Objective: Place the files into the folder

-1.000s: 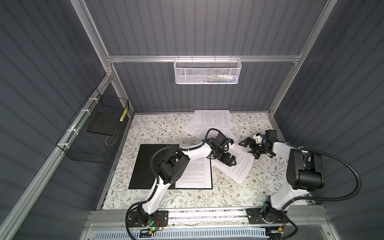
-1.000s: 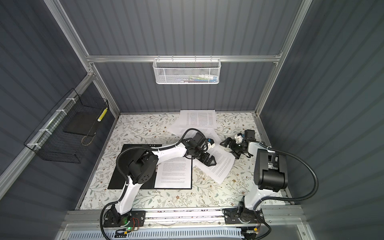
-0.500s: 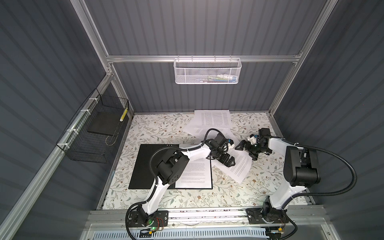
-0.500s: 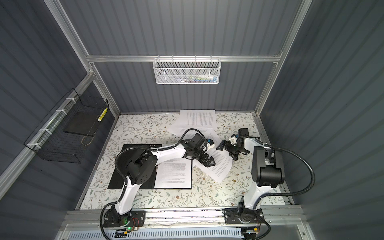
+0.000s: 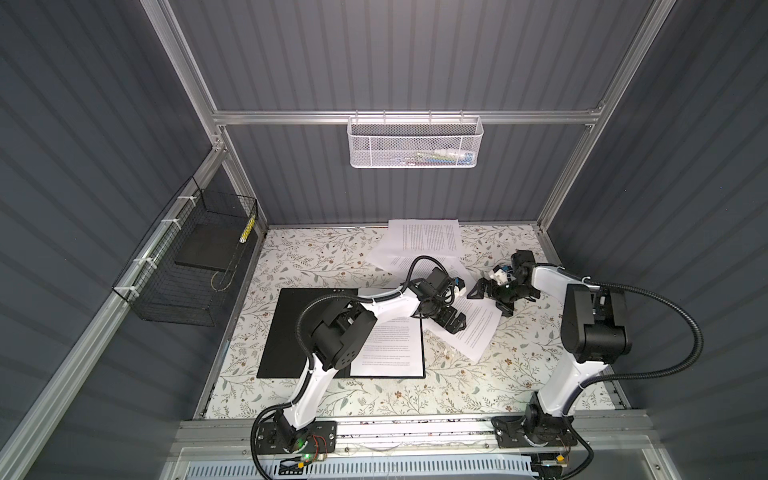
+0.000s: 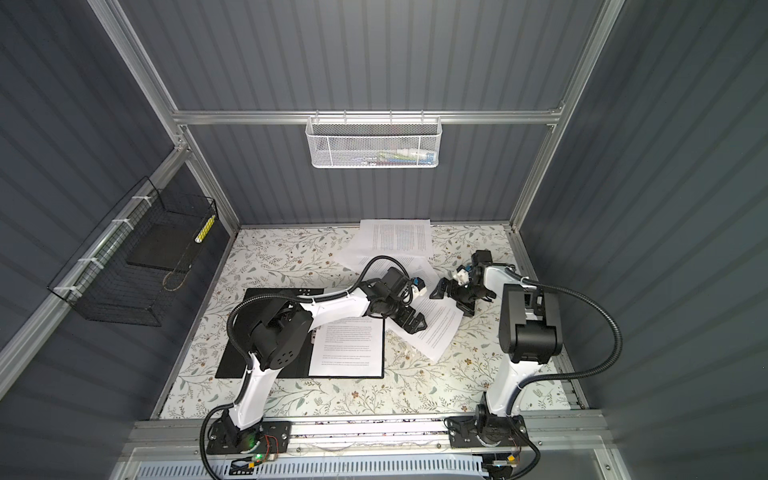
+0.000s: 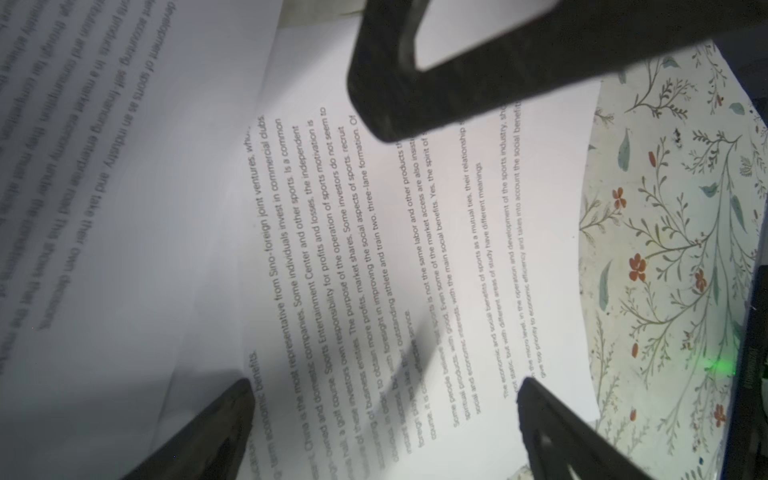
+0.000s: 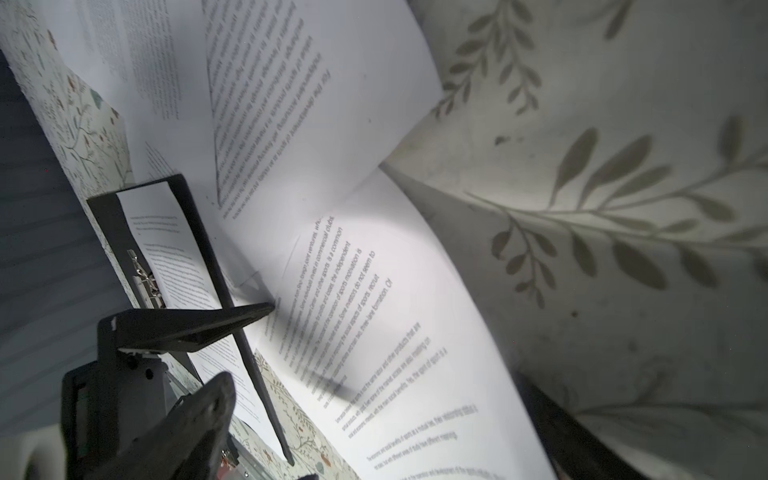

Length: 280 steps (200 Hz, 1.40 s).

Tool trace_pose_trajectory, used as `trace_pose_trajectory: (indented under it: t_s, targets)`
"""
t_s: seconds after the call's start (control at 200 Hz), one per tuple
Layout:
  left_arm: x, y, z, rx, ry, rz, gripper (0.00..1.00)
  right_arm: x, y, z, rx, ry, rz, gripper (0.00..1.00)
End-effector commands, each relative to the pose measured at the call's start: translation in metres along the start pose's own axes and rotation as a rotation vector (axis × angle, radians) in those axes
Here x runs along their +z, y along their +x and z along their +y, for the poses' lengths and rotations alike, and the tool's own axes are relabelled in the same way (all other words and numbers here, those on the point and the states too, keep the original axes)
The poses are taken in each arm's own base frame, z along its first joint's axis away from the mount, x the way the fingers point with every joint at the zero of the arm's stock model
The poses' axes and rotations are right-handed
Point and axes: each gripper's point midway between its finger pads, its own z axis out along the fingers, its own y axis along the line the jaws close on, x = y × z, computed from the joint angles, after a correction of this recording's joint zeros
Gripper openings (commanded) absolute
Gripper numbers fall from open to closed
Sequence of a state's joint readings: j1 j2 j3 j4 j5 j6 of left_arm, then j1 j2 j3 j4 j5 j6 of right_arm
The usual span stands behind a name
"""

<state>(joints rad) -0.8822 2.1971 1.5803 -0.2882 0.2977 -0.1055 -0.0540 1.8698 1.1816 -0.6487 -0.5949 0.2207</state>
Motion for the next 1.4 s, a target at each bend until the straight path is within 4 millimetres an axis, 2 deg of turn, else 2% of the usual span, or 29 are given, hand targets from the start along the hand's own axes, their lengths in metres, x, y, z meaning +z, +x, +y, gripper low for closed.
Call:
trace_pose_trajectory:
  t_s: [0.0,0.105,0.215,0.29,0.54,0.785,0.855,0.931,1.001,1.151,1.241,1.351,1.396]
  targets:
    - [0.021,0.116,0.041,-0.145,-0.116,0.349,1.0,-0.011,-0.002,0.003,-0.018,0.033,0.014,0.99]
    - [0.021,0.115,0.04,-0.151,-0.112,0.347,1.0,-0.017,0.004,0.0,-0.011,0.041,-0.013,0.99]
    - [0.02,0.113,0.039,-0.152,-0.11,0.336,1.0,-0.026,0.011,-0.008,0.059,-0.032,-0.061,0.99]
    - [0.021,0.113,0.039,-0.151,-0.107,0.337,1.0,-0.028,0.016,-0.006,0.058,-0.054,-0.074,0.98]
    - [0.02,0.11,0.038,-0.149,-0.104,0.327,1.0,-0.036,0.028,-0.013,0.084,-0.001,-0.101,0.88]
    - [0.018,0.106,0.036,-0.15,-0.097,0.317,1.0,-0.04,0.03,-0.023,0.096,0.059,-0.138,0.74]
    - [0.017,0.103,0.035,-0.15,-0.096,0.31,1.0,-0.04,0.031,-0.028,0.103,0.082,-0.143,0.67]
    - [0.016,0.101,0.034,-0.148,-0.093,0.307,1.0,-0.041,0.03,-0.032,0.109,0.106,-0.156,0.54]
    - [0.013,0.097,0.032,-0.147,-0.092,0.298,1.0,-0.042,0.03,-0.034,0.111,0.117,-0.167,0.49]
    - [0.004,0.082,0.024,-0.143,-0.07,0.263,1.0,-0.04,0.029,-0.033,0.116,0.097,-0.186,0.25]
    - [-0.003,0.064,0.014,-0.142,-0.038,0.221,1.0,-0.042,0.029,-0.029,0.118,0.078,-0.208,0.17]
    - [-0.017,0.029,-0.002,-0.126,-0.001,0.137,1.0,-0.046,0.031,-0.024,0.113,0.055,-0.233,0.0]
    - [-0.028,0.012,-0.012,-0.121,0.032,0.092,1.0,-0.049,0.033,-0.022,0.113,0.05,-0.244,0.0]
